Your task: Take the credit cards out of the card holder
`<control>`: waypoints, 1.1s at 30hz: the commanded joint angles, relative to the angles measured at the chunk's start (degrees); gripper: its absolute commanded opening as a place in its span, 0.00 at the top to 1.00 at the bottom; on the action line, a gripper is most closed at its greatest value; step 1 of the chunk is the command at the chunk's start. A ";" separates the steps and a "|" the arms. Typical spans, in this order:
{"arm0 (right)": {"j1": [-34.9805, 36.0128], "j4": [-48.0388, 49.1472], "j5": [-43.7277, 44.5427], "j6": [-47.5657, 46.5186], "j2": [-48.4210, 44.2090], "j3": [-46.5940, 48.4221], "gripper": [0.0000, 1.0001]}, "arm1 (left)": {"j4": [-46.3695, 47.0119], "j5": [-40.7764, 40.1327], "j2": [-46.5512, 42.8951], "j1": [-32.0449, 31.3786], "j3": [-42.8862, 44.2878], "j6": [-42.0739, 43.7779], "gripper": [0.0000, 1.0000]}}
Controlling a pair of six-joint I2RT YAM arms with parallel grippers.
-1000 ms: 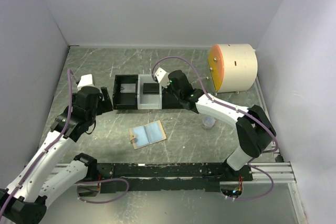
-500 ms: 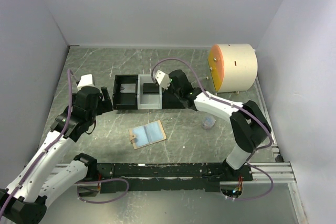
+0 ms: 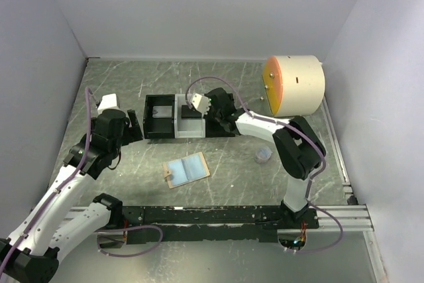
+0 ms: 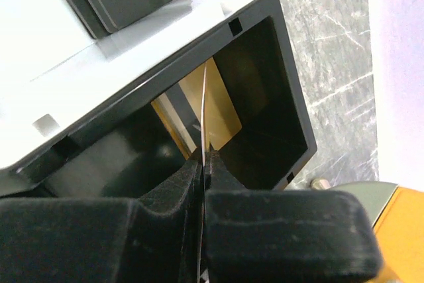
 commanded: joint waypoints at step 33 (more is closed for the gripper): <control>-2.36 5.70 -0.40 -4.01 5.74 0.15 0.75 | 1.30 1.88 0.58 0.32 -0.39 1.53 0.01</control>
